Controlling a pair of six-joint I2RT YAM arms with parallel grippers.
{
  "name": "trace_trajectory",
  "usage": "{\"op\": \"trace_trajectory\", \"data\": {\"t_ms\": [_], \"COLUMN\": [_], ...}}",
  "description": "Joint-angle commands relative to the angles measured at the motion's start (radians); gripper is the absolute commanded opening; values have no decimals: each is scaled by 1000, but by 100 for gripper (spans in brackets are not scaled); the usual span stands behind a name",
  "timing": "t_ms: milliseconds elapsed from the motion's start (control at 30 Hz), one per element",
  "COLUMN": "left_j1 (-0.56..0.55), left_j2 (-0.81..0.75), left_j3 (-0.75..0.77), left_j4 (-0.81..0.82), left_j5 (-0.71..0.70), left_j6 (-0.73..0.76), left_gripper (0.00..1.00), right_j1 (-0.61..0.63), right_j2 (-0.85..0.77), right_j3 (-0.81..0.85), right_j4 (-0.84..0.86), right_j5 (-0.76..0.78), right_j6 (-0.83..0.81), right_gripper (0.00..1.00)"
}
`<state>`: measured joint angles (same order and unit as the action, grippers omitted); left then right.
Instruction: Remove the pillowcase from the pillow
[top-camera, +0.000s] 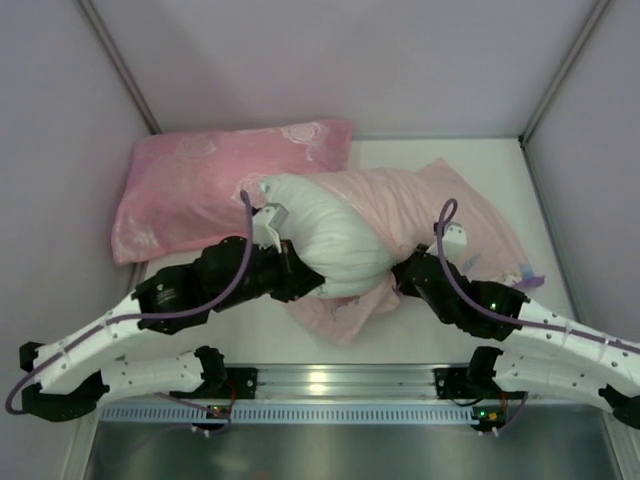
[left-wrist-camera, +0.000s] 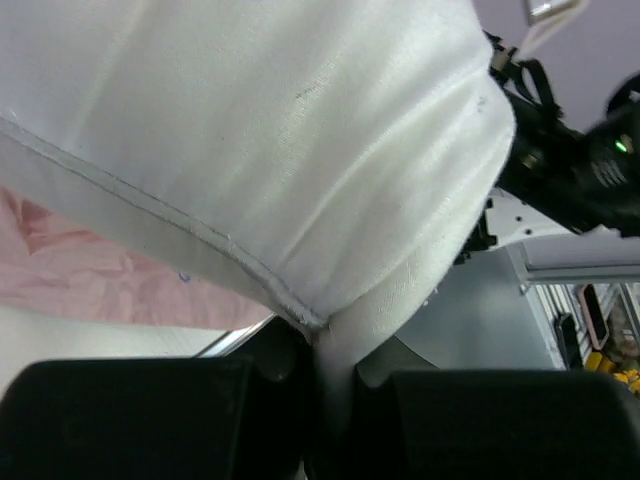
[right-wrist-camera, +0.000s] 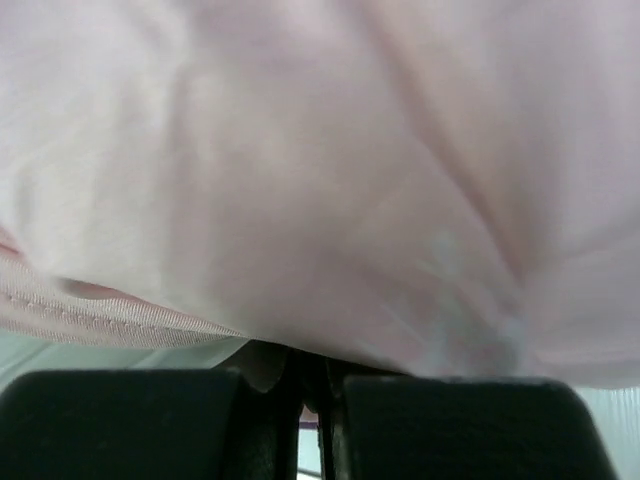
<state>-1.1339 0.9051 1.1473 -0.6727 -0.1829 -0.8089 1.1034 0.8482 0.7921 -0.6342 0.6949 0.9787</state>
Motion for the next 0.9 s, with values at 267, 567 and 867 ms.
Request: {"op": "trace_trajectory", "data": {"t_ms": [267,567,867], "left_j1": [-7,57,-199], "left_j2": [-353,-251,224], "left_j3": [336,-258,-195], "left_j4": [-100,255,567], "left_j5": [243,488,479], "left_j6": [-79,-157,11], "left_gripper": [0,0,3], "right_j1": [-580,-701,-978], "right_j2": [161,229,261], "right_j3": [-88,22,209], "right_j4": [129,185,97], "right_j5": [-78,-276,-431], "right_j6": [-273,-379,-512], "right_gripper": [0,0,42]}}
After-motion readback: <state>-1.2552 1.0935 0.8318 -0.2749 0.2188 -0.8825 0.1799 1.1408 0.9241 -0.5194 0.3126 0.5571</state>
